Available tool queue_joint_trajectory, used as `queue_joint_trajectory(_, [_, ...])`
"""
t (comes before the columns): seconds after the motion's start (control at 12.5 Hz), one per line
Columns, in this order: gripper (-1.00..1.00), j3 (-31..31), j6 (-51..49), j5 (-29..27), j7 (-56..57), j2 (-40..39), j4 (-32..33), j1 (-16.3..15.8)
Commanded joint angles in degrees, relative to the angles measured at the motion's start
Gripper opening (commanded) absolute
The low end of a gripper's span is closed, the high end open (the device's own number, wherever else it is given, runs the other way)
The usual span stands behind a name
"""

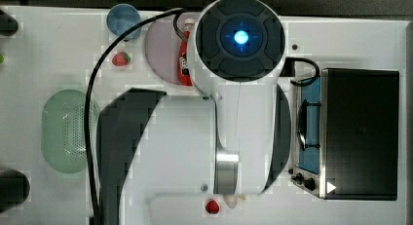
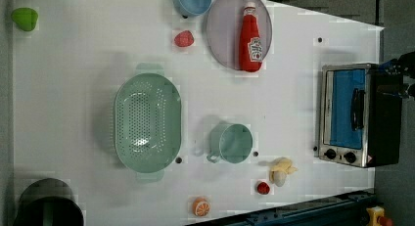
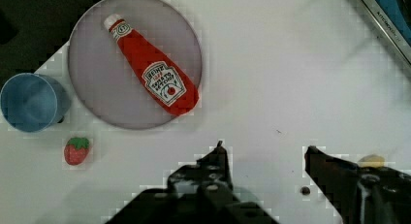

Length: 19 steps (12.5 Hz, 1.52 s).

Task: Pick ketchup from plate and place it on table.

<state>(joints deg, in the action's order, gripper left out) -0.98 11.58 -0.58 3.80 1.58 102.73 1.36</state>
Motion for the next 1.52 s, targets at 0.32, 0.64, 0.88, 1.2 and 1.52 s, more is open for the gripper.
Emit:
queue_joint_trajectory(0.32, [1.0,-3.18,-5.82,-0.1,-3.98,13.64,9.58,5.45])
queue_joint_trajectory(0.64, [1.0,-4.21,-1.59,-0.11,-3.76,7.89,9.52,4.9])
queue_joint_trajectory(0.88, [1.0,-5.51,4.21,-0.11,-3.7,1.85,9.37,4.5])
queue_joint_trajectory(1.2, [1.0,-6.96,15.28,-0.11,-2.81,-7.3,9.3,3.81])
queue_joint_trajectory(1.52, [1.0,-7.45,24.96,-0.09,5.69,-16.9,9.03,3.03])
